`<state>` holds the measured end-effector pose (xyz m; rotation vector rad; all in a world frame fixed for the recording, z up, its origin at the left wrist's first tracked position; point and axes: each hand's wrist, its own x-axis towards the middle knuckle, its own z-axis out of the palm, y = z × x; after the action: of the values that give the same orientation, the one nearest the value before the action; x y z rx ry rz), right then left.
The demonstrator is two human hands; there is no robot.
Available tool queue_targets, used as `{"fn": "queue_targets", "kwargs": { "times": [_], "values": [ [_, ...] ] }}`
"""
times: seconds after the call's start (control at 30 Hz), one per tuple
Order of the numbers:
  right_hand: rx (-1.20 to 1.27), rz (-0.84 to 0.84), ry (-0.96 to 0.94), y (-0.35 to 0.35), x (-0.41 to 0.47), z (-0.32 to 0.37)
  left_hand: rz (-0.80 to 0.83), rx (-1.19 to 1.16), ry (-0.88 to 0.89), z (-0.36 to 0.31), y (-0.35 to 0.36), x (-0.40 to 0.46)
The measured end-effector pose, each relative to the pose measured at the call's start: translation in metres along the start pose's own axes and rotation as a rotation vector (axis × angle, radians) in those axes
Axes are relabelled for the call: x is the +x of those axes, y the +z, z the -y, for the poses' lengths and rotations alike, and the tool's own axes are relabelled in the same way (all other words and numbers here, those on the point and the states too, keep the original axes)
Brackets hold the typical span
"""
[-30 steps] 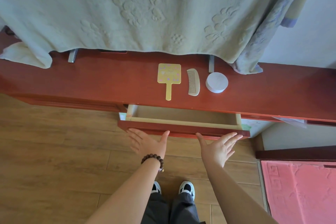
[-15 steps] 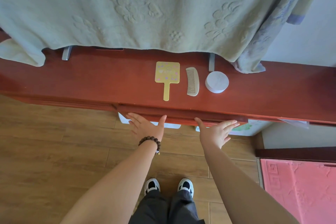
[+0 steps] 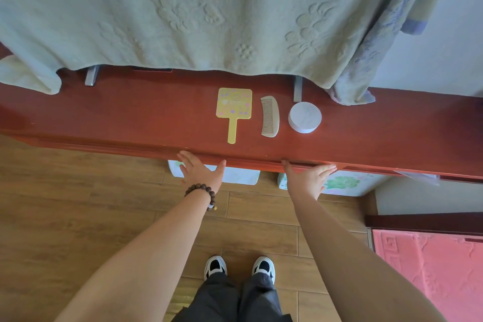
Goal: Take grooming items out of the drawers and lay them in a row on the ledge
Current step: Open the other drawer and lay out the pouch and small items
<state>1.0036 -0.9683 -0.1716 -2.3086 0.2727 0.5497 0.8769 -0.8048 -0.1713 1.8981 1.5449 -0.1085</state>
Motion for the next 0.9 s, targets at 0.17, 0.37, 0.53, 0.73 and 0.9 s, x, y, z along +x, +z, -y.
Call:
{"fn": "queue_targets", "kwargs": {
  "times": [0.17,0.37,0.53,0.73,0.9],
  "values": [
    [-0.071,0.030,-0.120,-0.016,-0.006,-0.017,-0.023,0.062,0.073,0.010,-0.012,-0.009],
    [-0.232,0.137,-0.392,-0.021,-0.040,-0.031,-0.097,0.264,0.183,0.037,-0.029,-0.044],
    [-0.436,0.272,-0.633,-0.008,-0.072,-0.026,-0.119,0.357,0.187,0.069,-0.049,-0.073],
    [-0.542,0.335,-0.752,0.015,-0.107,-0.006,-0.165,0.380,0.156,0.106,-0.083,-0.076],
    [-0.591,0.376,-0.804,0.056,-0.139,0.022,-0.161,0.348,0.138,0.129,-0.115,-0.050]
  ]
}}
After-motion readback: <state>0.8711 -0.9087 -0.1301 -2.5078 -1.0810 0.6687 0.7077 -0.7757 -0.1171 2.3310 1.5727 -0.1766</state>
